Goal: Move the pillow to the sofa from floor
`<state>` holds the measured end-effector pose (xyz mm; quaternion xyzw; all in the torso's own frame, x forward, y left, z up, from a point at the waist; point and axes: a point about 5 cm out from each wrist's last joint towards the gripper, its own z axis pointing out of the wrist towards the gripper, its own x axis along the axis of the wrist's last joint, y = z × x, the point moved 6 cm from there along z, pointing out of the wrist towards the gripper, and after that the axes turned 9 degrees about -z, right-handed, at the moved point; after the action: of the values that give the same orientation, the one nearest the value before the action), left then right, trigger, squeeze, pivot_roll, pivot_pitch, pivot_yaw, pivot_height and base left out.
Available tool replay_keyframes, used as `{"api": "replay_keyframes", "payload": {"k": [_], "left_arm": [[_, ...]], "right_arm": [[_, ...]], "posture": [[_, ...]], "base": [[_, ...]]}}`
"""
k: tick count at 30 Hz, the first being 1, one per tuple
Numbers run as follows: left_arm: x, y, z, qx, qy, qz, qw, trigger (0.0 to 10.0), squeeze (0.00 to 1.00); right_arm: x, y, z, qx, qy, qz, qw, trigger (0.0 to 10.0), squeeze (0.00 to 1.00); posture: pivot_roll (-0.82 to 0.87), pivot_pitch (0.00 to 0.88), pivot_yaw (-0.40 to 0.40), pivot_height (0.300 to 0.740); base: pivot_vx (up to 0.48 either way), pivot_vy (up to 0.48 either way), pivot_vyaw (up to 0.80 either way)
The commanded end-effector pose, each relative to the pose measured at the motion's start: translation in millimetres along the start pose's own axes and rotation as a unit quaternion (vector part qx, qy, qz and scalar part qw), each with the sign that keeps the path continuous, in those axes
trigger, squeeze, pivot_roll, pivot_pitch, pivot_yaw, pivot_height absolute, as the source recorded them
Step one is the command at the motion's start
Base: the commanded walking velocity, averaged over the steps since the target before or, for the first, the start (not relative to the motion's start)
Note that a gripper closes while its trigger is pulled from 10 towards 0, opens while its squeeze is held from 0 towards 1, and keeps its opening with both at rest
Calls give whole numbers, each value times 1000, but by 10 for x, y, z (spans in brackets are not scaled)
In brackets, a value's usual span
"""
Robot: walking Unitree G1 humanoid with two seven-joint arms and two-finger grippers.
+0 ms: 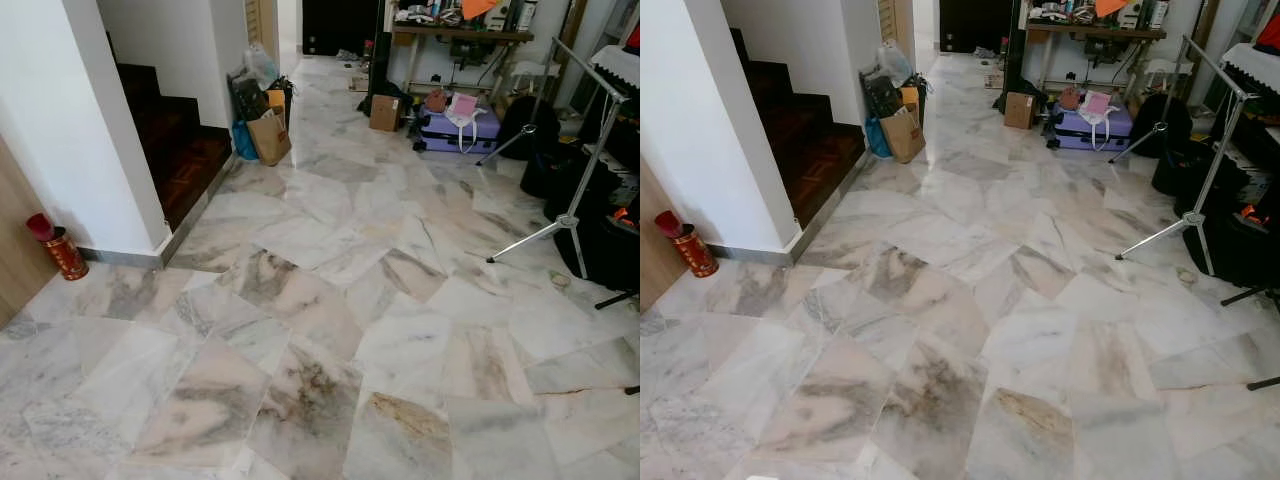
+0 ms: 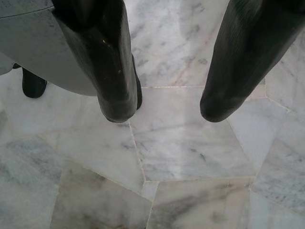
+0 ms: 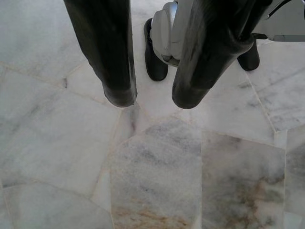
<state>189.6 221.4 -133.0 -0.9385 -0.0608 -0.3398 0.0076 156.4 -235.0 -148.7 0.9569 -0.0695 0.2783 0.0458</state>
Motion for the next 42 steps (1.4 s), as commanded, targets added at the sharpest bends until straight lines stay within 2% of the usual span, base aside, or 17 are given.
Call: {"api": "replay_keyframes", "payload": {"k": [1,22,23,24,25,26,37,42], "left_arm": [[203,-16,68,-39,-15,-47,998,10000,0],[203,-16,68,-39,-15,-47,998,10000,0],[278,-52,85,-34,-15,-22,999,10000,0],[278,-52,85,-34,-15,-22,999,10000,0],[366,-91,101,-31,-14,6,999,10000,0],[386,-101,103,-30,-13,9,999,10000,0],[409,-102,109,-29,-13,4,999,10000,0],[352,-95,102,-27,-18,-8,999,10000,0]], "right_arm": [[399,-416,109,14,29,80,996,10000,0],[399,-416,109,14,29,80,996,10000,0],[370,-416,107,19,23,71,997,10000,0],[370,-416,107,19,23,71,997,10000,0],[325,-421,99,26,19,61,998,10000,0],[308,-423,96,26,18,60,998,10000,0],[274,-459,91,29,14,61,998,10000,0],[279,-464,91,31,15,47,998,10000,0]], "posture": [[63,0,-21,740],[63,0,-21,740],[54,0,-10,740],[54,0,-10,740],[54,0,-10,740],[53,0,-10,740],[52,0,-4,740],[51,0,-10,740]], "base": [[0,0,0],[0,0,0],[0,0,0],[0,0,0],[0,0,0],[0,0,0],[0,0,0],[0,0,0]]}}
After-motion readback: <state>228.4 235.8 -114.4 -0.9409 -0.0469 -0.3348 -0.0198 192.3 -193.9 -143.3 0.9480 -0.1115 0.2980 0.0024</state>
